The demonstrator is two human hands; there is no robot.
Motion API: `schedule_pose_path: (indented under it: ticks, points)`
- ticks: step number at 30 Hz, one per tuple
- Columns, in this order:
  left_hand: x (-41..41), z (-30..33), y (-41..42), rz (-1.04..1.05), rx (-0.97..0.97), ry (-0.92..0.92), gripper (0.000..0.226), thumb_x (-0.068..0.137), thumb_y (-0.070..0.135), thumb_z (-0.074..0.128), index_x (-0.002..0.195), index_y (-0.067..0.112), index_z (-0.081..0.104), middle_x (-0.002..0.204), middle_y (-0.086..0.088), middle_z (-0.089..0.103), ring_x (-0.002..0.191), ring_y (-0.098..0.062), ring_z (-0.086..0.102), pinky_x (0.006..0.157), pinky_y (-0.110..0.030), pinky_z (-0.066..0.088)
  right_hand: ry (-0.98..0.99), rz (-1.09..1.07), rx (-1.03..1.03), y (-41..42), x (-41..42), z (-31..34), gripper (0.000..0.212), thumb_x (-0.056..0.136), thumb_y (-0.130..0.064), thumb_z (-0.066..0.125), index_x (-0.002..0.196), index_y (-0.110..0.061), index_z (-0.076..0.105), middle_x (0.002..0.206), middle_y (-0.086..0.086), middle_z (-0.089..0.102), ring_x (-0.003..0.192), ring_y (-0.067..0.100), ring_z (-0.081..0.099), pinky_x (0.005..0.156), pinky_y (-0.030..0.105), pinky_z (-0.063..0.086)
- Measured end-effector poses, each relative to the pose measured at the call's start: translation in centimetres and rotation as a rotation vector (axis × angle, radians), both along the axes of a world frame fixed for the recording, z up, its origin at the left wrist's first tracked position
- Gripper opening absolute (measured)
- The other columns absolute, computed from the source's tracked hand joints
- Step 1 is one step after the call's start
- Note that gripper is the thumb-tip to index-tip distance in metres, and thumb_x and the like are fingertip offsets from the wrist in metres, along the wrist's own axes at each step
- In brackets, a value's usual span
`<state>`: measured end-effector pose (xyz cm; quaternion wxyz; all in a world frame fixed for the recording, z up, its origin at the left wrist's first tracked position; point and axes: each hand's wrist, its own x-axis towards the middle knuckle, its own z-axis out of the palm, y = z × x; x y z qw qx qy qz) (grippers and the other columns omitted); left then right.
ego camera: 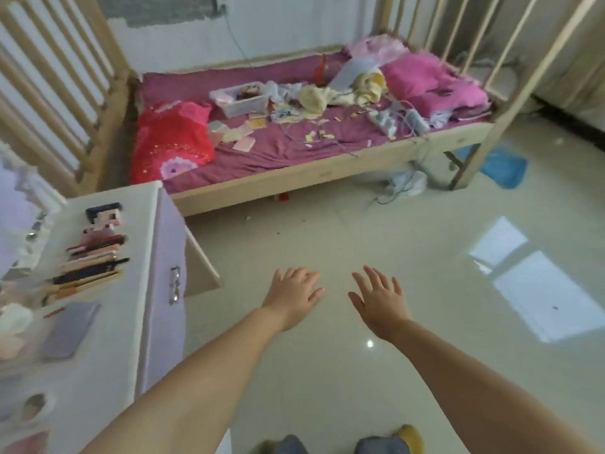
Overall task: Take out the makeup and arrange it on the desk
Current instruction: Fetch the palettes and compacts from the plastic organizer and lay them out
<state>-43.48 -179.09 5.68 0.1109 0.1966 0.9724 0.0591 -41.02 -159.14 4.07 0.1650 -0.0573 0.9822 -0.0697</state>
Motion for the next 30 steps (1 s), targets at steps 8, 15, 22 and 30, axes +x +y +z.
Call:
schedule_pose_path:
  ticks: [8, 15, 22, 30]
  points:
    - [0.8, -2.3, 26.8, -0.448, -0.057, -0.098, 0.096, 0.065, 0.06, -0.013, 0.139, 0.025, 0.037, 0.139, 0.001, 0.043, 0.129, -0.018, 0.037, 0.11, -0.034, 0.018, -0.115, -0.439, -0.048, 25.0, 9.6, -1.8, 0.053, 0.1, -0.048, 0.018, 0.148, -0.025, 0.021, 0.158, 0.0, 0.015, 0.144, 0.02, 0.015, 0.118, 0.042, 0.012]
    - [3.2, -2.7, 47.7, -0.734, -0.07, -0.131, 0.088, 0.073, 0.061, -0.006, 0.138, 0.023, 0.039, 0.136, -0.001, 0.047, 0.126, -0.021, 0.041, 0.109, -0.035, 0.022, -0.15, -0.795, -0.046, 42.4, 17.2, -2.6, 0.053, 0.1, -0.048, 0.019, 0.147, -0.025, 0.021, 0.157, 0.003, 0.017, 0.142, 0.023, 0.023, 0.116, 0.041, 0.018]
    - [1.5, -3.8, 65.9, -0.971, -0.087, -0.123, 0.048, 0.1, 0.043, 0.028, 0.142, 0.02, 0.033, 0.143, -0.003, 0.041, 0.132, -0.022, 0.035, 0.115, -0.041, 0.017, -0.129, -1.001, -0.042, 56.3, 17.9, -3.7, 0.053, 0.099, -0.048, 0.02, 0.146, -0.024, 0.024, 0.155, 0.004, 0.024, 0.14, 0.024, 0.027, 0.113, 0.04, 0.023]
    - [-6.5, -3.5, 87.3, -1.087, -0.13, -0.108, 0.047, 0.1, 0.043, 0.025, 0.142, 0.022, 0.03, 0.143, -0.002, 0.039, 0.132, -0.023, 0.034, 0.116, -0.043, 0.013, -0.077, -1.104, -0.006, 75.8, 10.5, -3.4, 0.048, 0.1, -0.045, 0.023, 0.143, -0.024, 0.031, 0.151, 0.004, 0.03, 0.138, 0.022, 0.031, 0.109, 0.039, 0.027]
